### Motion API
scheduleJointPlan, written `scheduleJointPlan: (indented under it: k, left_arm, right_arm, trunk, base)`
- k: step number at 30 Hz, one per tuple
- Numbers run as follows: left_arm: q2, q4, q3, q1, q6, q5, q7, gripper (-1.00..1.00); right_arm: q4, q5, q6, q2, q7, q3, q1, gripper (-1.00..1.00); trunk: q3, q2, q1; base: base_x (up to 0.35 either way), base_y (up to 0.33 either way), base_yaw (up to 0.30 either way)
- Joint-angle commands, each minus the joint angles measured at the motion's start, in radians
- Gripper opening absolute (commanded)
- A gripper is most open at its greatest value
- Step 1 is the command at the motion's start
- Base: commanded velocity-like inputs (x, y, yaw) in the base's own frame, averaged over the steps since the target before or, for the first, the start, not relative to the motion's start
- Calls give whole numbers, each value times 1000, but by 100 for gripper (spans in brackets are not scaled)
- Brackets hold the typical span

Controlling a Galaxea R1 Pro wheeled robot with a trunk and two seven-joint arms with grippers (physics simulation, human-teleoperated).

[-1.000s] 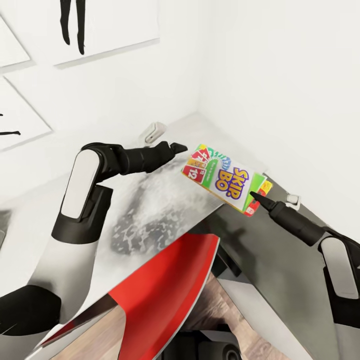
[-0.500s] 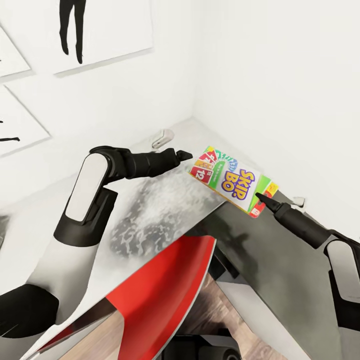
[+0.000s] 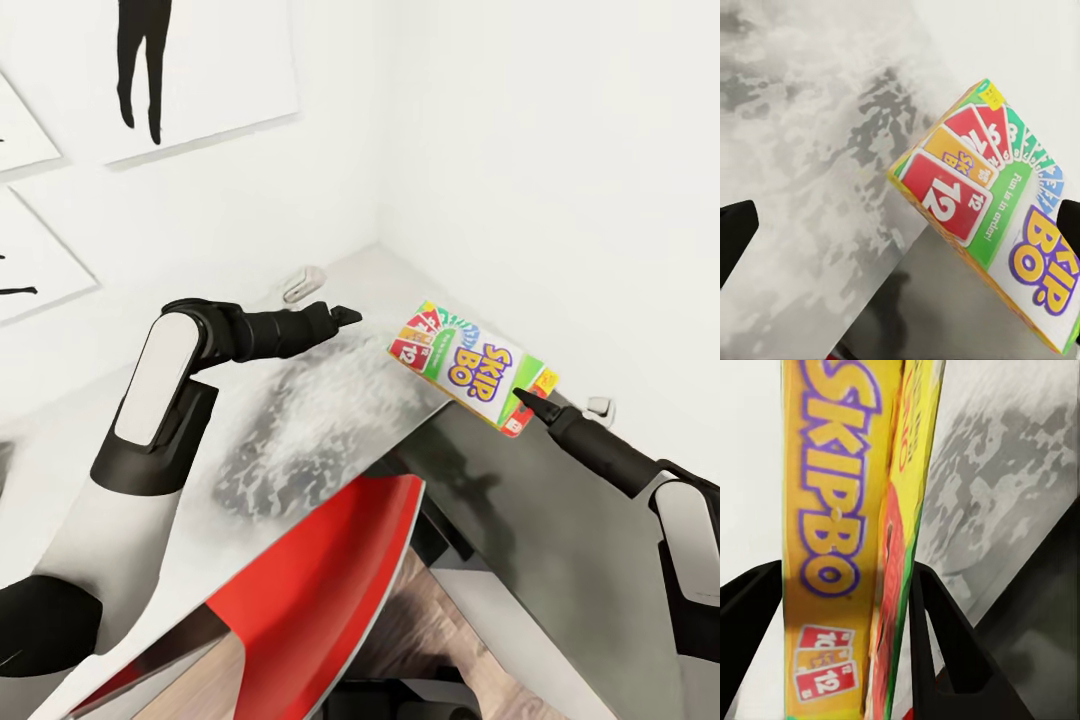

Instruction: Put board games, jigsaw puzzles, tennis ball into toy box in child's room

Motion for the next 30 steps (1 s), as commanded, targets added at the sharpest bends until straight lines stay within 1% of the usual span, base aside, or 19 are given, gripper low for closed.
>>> scheduleJointPlan:
  k: [1, 3, 4, 7, 8, 10, 12, 19, 30]
  left_arm:
    - [1, -1, -1, -1, -1, 10, 10, 100]
    - [3, -1, 23, 13, -2, 10, 8, 100]
    - [3, -1, 23, 13, -2, 10, 8, 100]
    - [6, -1, 66, 35, -2, 10, 6, 100]
    - [6, -1, 66, 35, -2, 10, 6, 100]
    - [7, -1, 92, 46, -2, 10, 5, 100]
    - [8, -1, 111, 54, -3, 10, 5, 100]
    - [8, -1, 135, 63, -5, 10, 3, 100]
    - [9, 0, 148, 83, -10, 17, -9, 100]
  right_arm:
    - [0, -1, 7, 0, 3, -1, -1, -100]
    - [0, -1, 7, 0, -1, -2, -1, -100]
    - [0, -1, 7, 0, -1, -2, -1, -100]
    - [0, -1, 7, 0, -4, -2, -1, -100]
    - [0, -1, 7, 0, -4, -2, -1, -100]
    - [0, -1, 7, 0, -5, -1, -1, -100]
    - [0, -1, 7, 1, -6, -1, -1, -100]
    - [0, -1, 7, 0, -7, -1, -1, -100]
    - [0, -1, 7, -2, -7, -1, -1, -100]
  trunk:
    - [0, -2, 1]
    - [4, -2, 1]
    - [5, -2, 1]
    - [10, -2, 1]
    - [12, -2, 1]
    - [15, -2, 1]
    - [18, -2, 1]
    - [29, -2, 1]
    - [47, -2, 1]
  base:
    - [0, 0, -61]
    - [0, 0, -61]
    - [0, 0, -62]
    - [0, 0, -62]
    - [0, 0, -62]
    - [0, 0, -62]
    - [0, 0, -62]
    - [0, 0, -62]
    - [0, 0, -62]
